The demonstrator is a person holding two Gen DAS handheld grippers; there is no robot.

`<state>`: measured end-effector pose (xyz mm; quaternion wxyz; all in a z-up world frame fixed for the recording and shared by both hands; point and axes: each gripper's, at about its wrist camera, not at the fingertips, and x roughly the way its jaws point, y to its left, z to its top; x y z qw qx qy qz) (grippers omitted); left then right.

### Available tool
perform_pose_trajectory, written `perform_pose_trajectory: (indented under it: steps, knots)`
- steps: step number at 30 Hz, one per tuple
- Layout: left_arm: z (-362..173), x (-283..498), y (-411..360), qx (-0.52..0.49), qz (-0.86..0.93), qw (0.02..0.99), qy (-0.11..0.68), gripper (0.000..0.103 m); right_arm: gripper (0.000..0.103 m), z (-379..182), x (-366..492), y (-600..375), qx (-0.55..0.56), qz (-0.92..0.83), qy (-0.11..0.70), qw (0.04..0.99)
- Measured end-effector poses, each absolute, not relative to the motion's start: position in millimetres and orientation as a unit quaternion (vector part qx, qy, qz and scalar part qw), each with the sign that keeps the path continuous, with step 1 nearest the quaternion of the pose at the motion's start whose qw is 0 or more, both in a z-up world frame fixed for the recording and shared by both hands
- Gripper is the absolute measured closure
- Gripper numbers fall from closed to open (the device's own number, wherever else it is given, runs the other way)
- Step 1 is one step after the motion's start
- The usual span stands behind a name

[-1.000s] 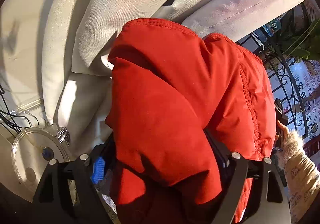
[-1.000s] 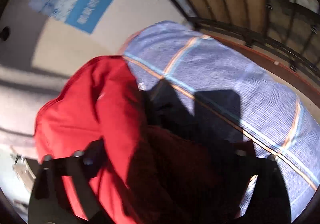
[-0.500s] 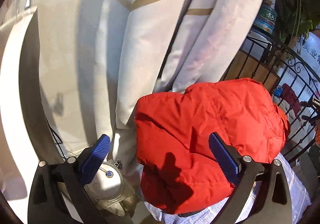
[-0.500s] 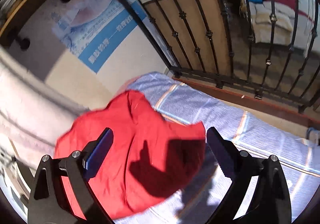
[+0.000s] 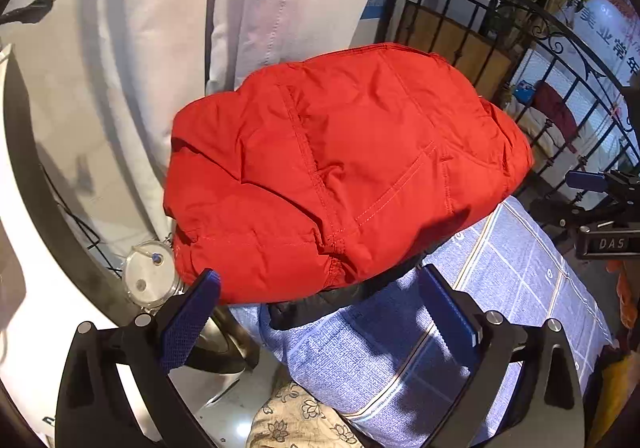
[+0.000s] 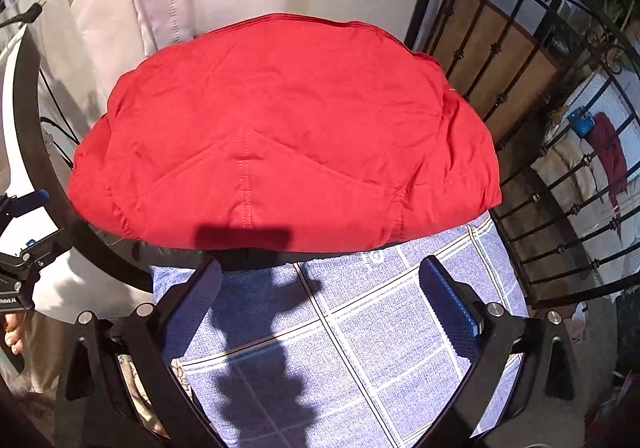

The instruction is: Fold large clothes

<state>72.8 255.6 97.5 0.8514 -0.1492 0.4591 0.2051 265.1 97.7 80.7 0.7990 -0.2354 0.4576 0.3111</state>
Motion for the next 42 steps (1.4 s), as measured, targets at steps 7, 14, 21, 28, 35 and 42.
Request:
perform_pose_trajectory:
  steps: [7,14,21,28,35,42]
  knots:
    - [103.5,78.0,245.2,-0.165,0.209,0.836,0.48,0.006,0.005,77.8,266.3,116.5,-0.216,0.296,0.474,0.801]
    - [103.4,81.1,244.1,-0.182,0.205,0.829,0.487,0.006,0.005,77.4,256.7,128.0,-0.229,0.298,0.479,0.793]
    - [100.4,79.2,242.5,-0.185,0.223,0.817,0.499,0.006,0.005,80.5,250.4,129.5,-0.241,0.287,0.469,0.799]
    - [100.2,82.8,238.6,-0.173,0.212,0.819,0.505,0.006,0.005,81.9,248.0,132.4,-0.256,0.275,0.453,0.808]
    - [99.7,84.0,238.5,-0.166,0.213,0.819,0.506,0.006,0.005,80.0,249.0,130.5,-0.255,0.272,0.452,0.81]
    - [99.7,84.9,237.6,-0.156,0.22,0.818,0.507,0.006,0.005,79.3,249.1,129.6,-0.254,0.272,0.454,0.809]
